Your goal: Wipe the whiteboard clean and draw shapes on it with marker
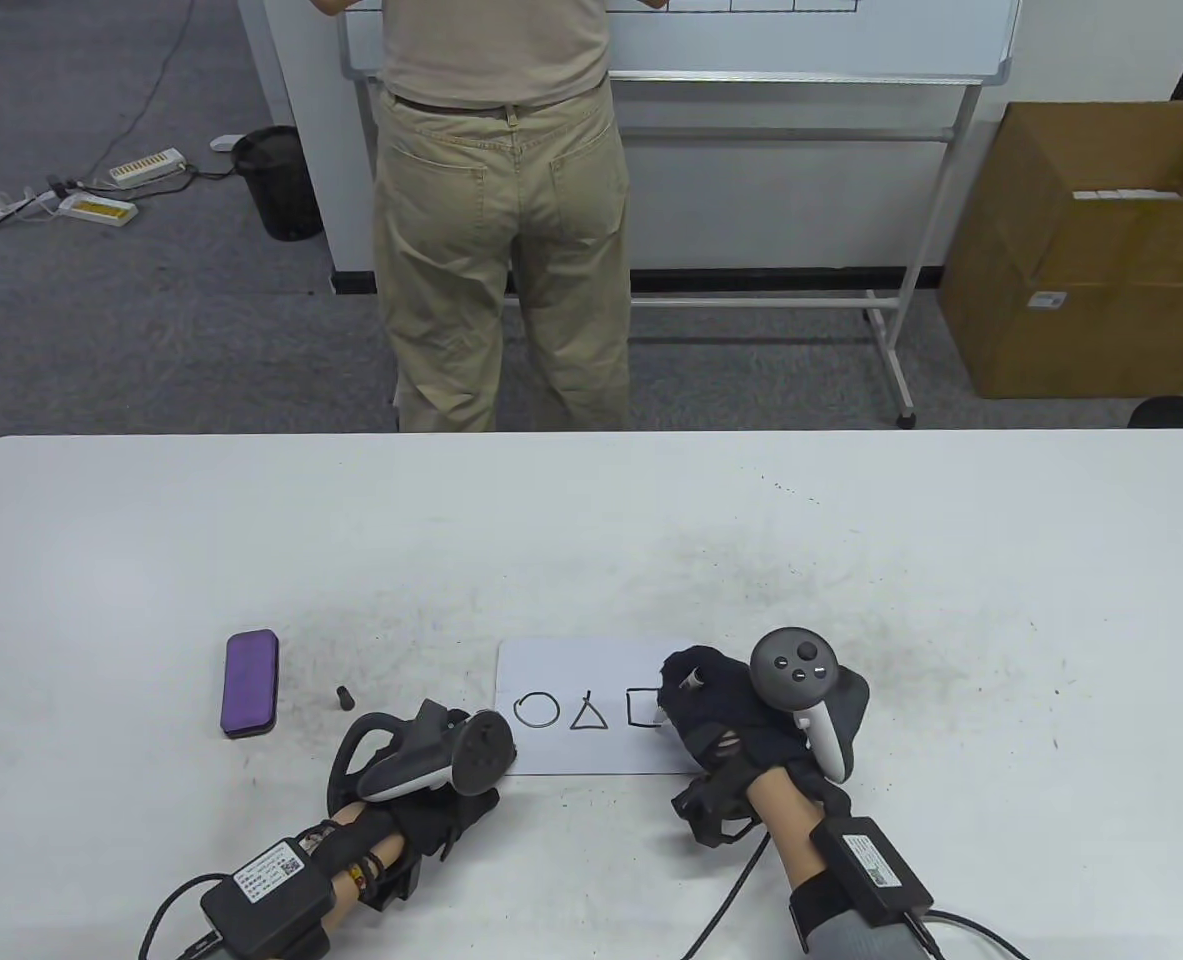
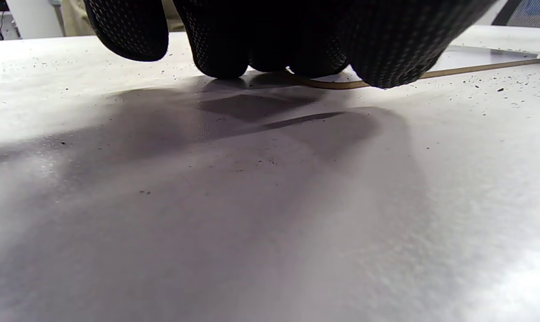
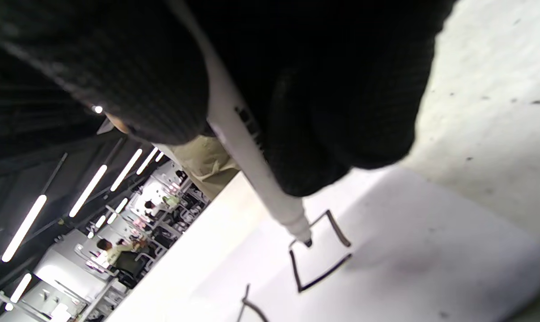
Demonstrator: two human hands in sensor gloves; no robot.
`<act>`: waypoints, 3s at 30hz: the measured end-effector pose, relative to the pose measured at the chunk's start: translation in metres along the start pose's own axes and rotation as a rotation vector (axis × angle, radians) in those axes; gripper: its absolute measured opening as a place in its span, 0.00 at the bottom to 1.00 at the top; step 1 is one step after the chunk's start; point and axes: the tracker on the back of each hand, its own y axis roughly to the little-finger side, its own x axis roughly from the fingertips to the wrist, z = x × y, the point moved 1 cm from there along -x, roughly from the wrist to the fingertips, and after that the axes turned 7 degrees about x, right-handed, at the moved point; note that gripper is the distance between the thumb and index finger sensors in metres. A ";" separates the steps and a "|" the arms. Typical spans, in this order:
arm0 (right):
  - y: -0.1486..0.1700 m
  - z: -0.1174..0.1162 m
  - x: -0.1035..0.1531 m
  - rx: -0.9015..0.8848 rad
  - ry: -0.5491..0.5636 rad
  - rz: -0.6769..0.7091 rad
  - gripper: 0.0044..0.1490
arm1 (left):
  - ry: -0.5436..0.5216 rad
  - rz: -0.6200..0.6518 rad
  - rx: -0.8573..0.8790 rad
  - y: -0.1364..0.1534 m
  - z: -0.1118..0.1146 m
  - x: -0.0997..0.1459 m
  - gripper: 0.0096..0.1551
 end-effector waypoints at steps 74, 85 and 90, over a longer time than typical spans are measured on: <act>-0.021 -0.012 0.052 -0.778 -0.170 0.092 0.28 | -0.243 -0.110 1.379 0.023 -0.028 0.026 0.22; -0.025 -0.021 0.054 -0.787 -0.230 0.085 0.28 | -0.179 -0.004 1.491 0.003 -0.024 0.023 0.22; -0.025 -0.025 0.054 -0.836 -0.283 0.074 0.28 | -0.199 0.051 1.546 0.000 -0.025 0.023 0.21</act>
